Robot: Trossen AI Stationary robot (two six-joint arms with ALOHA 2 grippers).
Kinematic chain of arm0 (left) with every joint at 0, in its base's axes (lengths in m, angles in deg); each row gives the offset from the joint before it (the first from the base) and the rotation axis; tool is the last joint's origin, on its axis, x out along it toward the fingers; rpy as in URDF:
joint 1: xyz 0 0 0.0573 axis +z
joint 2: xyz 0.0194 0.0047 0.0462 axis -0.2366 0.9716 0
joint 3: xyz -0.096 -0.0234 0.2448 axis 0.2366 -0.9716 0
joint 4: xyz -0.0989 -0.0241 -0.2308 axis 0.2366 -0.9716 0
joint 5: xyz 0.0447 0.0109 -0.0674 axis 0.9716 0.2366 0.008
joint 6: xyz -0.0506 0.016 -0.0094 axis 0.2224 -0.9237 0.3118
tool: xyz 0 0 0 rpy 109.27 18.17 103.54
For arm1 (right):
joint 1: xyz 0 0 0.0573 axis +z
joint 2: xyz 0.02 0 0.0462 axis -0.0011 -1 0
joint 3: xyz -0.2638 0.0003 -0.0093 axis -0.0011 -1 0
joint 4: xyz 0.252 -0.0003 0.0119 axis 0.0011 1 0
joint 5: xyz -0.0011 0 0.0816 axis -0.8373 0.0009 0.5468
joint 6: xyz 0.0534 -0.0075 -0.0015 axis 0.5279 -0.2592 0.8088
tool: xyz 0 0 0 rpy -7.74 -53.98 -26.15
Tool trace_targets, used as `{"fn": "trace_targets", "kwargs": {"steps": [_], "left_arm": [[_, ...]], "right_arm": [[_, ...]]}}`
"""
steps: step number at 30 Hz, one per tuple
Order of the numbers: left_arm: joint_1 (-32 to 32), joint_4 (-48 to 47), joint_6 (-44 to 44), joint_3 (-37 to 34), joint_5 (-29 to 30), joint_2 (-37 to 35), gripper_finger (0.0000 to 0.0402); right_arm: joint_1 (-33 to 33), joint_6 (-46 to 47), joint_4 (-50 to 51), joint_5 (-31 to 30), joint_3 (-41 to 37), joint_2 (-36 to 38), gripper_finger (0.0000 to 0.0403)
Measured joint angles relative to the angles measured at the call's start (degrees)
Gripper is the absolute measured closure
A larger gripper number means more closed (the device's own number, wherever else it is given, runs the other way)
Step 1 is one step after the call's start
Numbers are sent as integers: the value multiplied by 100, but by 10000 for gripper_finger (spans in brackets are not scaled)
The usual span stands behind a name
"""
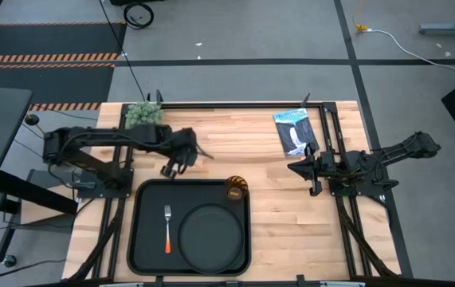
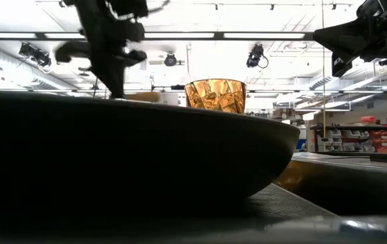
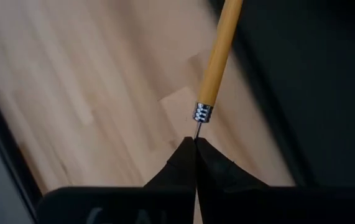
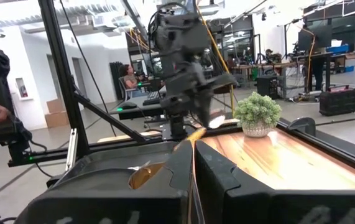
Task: Pick and place plate/cup/fork/spoon on tray
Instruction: Put the yellow spoon on the black tray on the left of the orange fork
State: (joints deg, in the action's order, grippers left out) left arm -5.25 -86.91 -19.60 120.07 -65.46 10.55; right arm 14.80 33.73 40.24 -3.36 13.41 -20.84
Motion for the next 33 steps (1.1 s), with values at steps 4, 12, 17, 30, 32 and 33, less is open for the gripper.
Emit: {"fn": "trace_targets", "kwargs": {"steps": [4,12,17,30,32,33], "left_arm": [[-550,-296,34,0,8,-243,401],[-1261,246,267,0,259,-455,401],[-1315,927,67,-51,-96,-455,401],[-2054,2819,202,-2048,-410,-1357,401],[-2370,3134,391,-2282,-9,-1465,401],[-2545,3189,444,-2361,180,-1545,401]], "right_arm": [[0,0,-10,0,-1,0,380],[1,0,-13,0,0,-2,380],[1,-2,-13,0,0,-1,380],[2,0,-39,0,-1,-13,380],[0,-2,-62,-2,0,-22,380],[1,0,-62,0,0,-27,380]]}}
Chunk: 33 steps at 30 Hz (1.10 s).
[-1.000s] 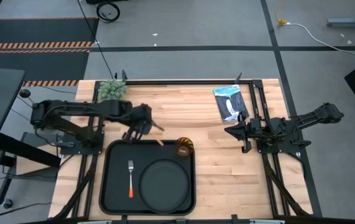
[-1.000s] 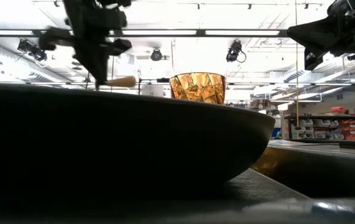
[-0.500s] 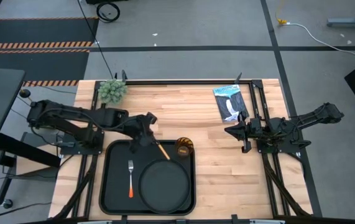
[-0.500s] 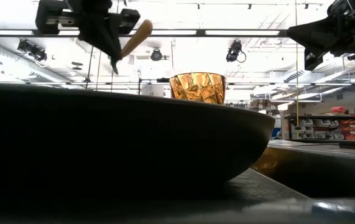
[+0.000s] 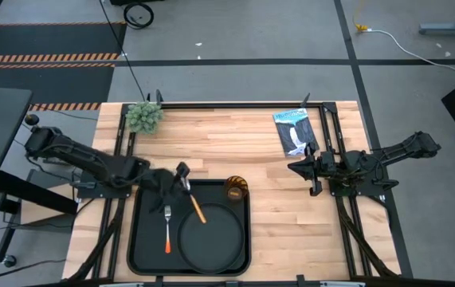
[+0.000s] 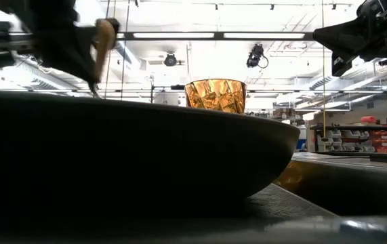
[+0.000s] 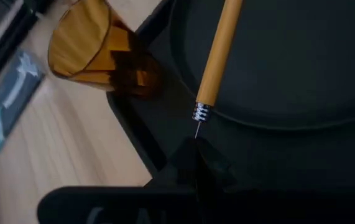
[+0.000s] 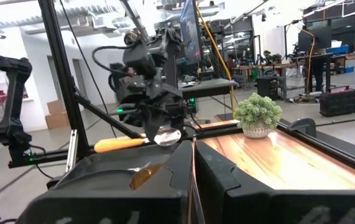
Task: Pick and place plate/cup/fork/spoon on tray
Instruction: Put the yellow spoon on the black tray on the left of the orange fork
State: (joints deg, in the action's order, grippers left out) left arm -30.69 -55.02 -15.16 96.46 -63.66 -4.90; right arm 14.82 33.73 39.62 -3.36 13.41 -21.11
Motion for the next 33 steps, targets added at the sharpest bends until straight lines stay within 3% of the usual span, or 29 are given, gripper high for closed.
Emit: {"fn": "trace_targets", "kwargs": {"steps": [7,13,18,22,33], "left_arm": [[-1702,-65,443,-276,1563,-304,401],[-3328,-932,1305,-284,2498,-291,401],[-4418,-1451,2248,-284,2754,-270,401],[-5012,-1467,2339,-284,2878,-112,401],[-5529,-1621,2554,-284,2727,899,401]], "right_arm": [[1,-2,-1,0,1,-1,380],[0,-2,-2,0,1,-1,380],[-1,-1,1,0,-1,-1,380],[0,0,1,0,-1,-1,380],[0,-1,1,0,-1,-1,380]]}}
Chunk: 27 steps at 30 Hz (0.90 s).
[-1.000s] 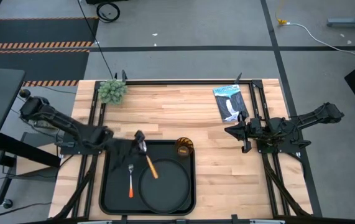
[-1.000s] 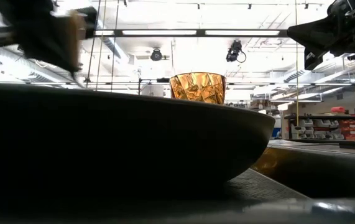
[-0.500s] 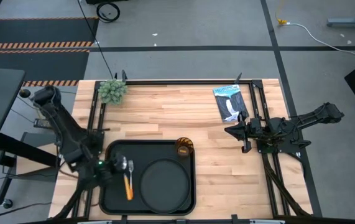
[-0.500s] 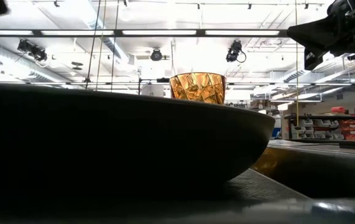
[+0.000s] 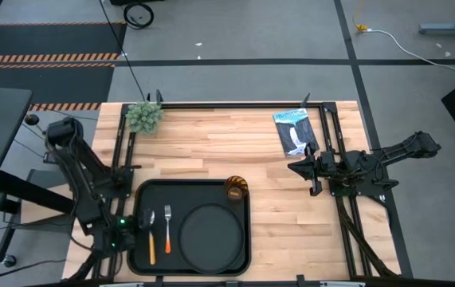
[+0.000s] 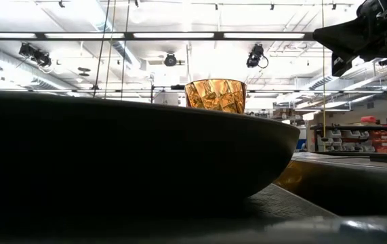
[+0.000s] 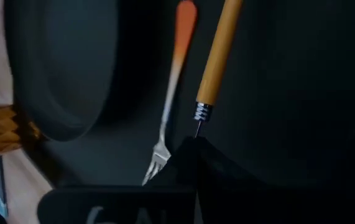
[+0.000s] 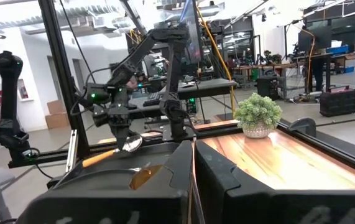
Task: Pick and place plate/cup/fork/spoon on tray
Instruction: Put the yellow spoon on the black tray on the left of the orange fork
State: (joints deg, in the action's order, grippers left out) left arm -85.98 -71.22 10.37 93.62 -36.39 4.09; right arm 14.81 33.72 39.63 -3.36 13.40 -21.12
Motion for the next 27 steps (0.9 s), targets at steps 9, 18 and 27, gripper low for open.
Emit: {"fn": "trace_targets", "kwargs": {"steps": [9,18,27], "left_arm": [[264,15,294,0,-382,620,401],[-56,-121,197,0,195,624,401],[-48,-102,344,0,25,624,397]], "right_arm": [[-1,0,0,-2,0,0,380],[-1,1,0,0,0,0,380],[1,0,0,0,0,0,380]]}}
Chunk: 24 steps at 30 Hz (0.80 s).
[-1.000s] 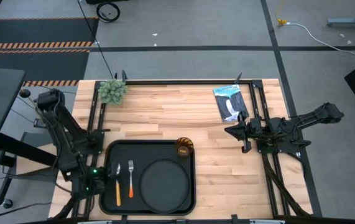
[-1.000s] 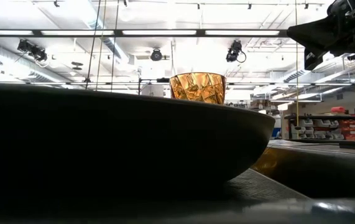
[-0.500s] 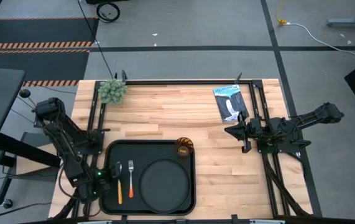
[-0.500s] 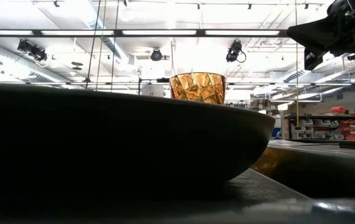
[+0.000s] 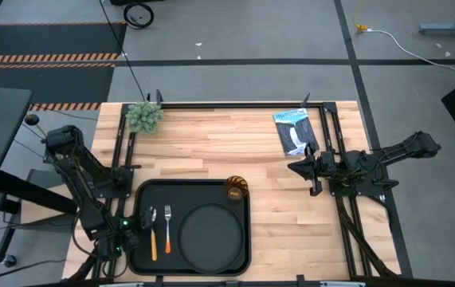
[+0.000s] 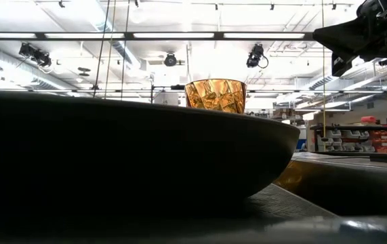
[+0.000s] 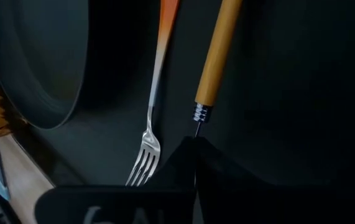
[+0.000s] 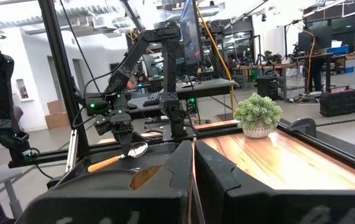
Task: Pick and place plate/cup/fork/spoon on tray
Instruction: Put the yellow spoon on the black tray on the left of the orange fork
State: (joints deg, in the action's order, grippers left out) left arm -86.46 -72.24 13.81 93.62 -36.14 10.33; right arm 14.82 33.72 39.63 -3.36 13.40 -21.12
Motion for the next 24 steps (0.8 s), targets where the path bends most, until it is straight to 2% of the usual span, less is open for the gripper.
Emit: {"fn": "trace_targets", "kwargs": {"steps": [6,11,20,24], "left_arm": [[0,-31,215,0,-44,0,395],[12,-71,421,0,-372,2,381],[17,-119,531,0,-612,2,263],[17,-124,537,0,-614,2,232]], "right_arm": [[-1,1,0,0,0,0,380],[-2,1,0,0,0,0,380],[-2,-1,0,0,0,0,380],[-2,1,0,-1,1,0,380]]}}
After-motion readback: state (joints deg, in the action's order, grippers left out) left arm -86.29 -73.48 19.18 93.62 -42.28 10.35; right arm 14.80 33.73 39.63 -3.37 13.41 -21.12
